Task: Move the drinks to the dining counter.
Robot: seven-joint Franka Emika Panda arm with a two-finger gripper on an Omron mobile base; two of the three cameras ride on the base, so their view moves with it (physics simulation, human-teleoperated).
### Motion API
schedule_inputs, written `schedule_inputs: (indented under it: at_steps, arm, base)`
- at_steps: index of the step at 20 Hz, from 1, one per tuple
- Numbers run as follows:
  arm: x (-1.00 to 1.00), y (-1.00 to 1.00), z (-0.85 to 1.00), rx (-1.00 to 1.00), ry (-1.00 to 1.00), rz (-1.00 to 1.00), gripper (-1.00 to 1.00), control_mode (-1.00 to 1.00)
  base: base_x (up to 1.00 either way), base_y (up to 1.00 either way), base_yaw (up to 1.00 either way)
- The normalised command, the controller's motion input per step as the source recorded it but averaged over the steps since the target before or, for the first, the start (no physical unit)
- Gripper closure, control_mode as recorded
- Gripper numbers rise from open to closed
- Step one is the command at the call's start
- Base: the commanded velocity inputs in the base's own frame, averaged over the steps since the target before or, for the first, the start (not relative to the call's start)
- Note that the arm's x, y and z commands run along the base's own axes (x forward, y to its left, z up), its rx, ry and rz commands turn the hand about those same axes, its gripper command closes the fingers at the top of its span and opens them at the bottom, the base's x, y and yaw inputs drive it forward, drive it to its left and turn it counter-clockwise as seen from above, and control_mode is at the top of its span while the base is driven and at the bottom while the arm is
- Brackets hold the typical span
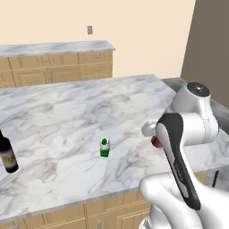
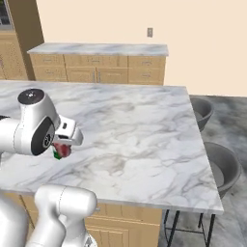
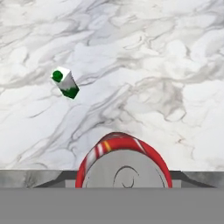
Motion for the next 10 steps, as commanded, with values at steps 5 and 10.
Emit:
schedule_inputs:
  at_steps: [5, 10]
  arm:
    - [1.00, 0.09, 0.03, 0.00, 0.33, 0.00, 1.00, -1.00]
    - [0.90, -0.35, -0.37, -0.04, 0.08, 0.00, 1.00, -1.00]
  base:
    - [0.00, 0.00, 0.00]
    - [0.00, 0.00, 0.00]
